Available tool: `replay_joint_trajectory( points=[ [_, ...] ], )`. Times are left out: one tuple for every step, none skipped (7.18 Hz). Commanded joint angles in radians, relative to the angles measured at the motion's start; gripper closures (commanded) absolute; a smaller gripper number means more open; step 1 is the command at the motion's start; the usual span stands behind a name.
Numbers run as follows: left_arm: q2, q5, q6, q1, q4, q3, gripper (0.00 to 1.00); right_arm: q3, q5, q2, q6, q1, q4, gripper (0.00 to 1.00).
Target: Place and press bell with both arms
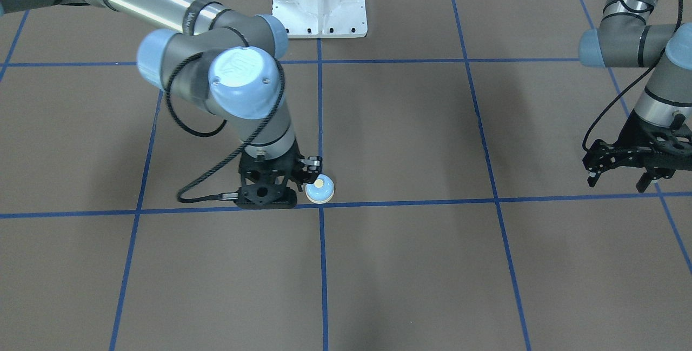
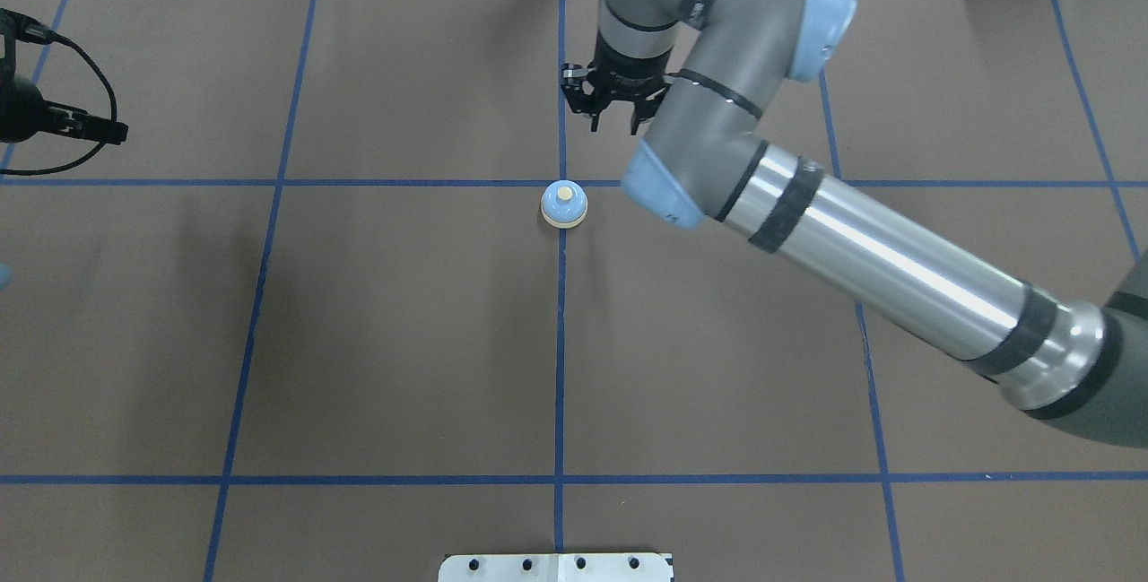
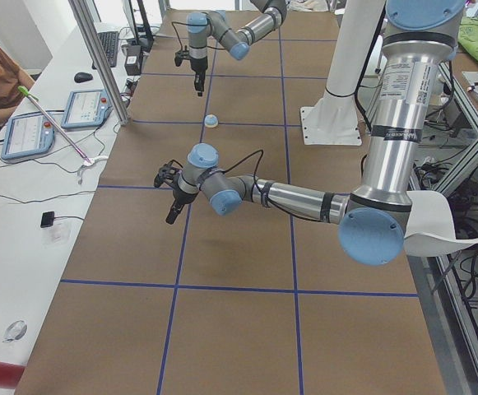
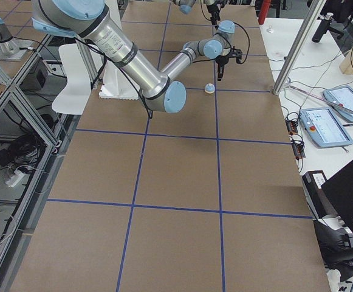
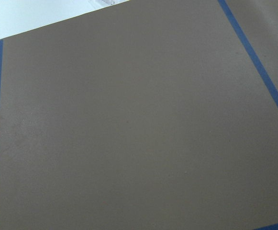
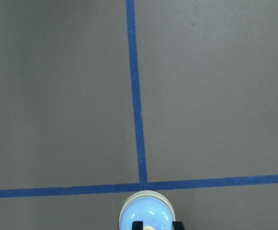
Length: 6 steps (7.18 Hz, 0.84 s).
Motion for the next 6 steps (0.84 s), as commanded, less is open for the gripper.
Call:
replay_joint_trajectory(
  points=[
    [0.048, -0.076, 0.085, -0.06, 0.0, -0.005, 0.0, 0.261, 0.042, -0.204, -0.318, 0.143, -0.228, 0.0],
    [0.085, -0.134, 0.189, -0.135, 0.006, -0.002, 0.0, 0.329, 0.044, -0.293, -0.503, 0.226, -0.292, 0.0],
    [0.108, -0.195, 0.313, -0.224, 0.07, -0.008, 0.0, 0.372, 0.044, -0.379, -0.667, 0.295, -0.327, 0.0],
    [0.116, -0.225, 0.447, -0.305, 0.202, -0.034, 0.0, 0.392, 0.045, -0.485, -0.824, 0.366, -0.332, 0.0],
    [0.159, -0.224, 0.574, -0.329, 0.346, -0.083, 0.0, 0.393, 0.082, -0.587, -1.008, 0.454, -0.322, 0.0],
    [0.182, -0.228, 0.624, -0.333, 0.475, -0.135, 0.0, 0.382, 0.097, -0.681, -1.151, 0.527, -0.321, 0.0]
  ],
)
